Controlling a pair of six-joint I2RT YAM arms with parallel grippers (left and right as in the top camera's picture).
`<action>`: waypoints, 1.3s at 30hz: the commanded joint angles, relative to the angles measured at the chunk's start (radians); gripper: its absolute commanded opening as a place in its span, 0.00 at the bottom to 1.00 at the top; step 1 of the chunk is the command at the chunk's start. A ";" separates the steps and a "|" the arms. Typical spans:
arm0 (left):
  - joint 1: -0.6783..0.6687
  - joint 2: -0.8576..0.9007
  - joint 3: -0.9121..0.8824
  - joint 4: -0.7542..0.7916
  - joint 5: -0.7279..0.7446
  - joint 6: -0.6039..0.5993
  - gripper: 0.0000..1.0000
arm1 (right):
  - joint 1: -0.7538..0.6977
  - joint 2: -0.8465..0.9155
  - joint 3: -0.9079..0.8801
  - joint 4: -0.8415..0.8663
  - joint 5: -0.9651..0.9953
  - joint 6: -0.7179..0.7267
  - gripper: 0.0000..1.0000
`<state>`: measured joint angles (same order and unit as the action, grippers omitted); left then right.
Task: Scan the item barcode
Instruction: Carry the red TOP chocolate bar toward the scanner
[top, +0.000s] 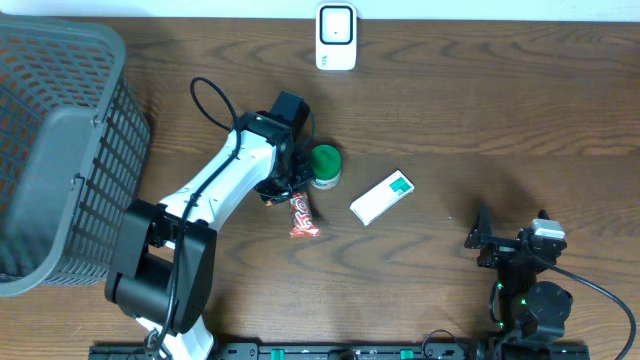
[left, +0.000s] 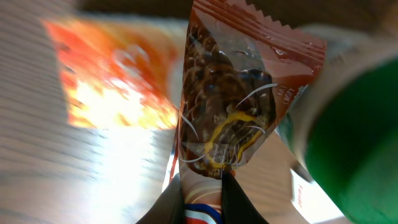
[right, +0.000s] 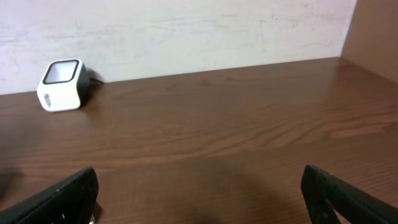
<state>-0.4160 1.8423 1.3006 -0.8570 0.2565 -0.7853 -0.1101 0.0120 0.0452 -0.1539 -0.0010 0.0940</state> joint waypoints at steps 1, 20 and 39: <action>0.003 -0.010 -0.001 -0.003 0.159 -0.005 0.11 | -0.006 -0.006 -0.003 0.000 -0.001 -0.013 0.99; 0.007 -0.010 -0.001 -0.001 0.385 -0.005 0.17 | -0.006 -0.006 -0.003 0.000 -0.001 -0.013 0.99; 0.007 -0.010 -0.001 0.006 0.396 -0.052 0.17 | -0.006 -0.006 -0.003 0.029 0.103 0.078 0.99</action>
<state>-0.4133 1.8420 1.3006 -0.8543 0.6270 -0.8165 -0.1101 0.0120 0.0452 -0.1352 0.1307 0.0948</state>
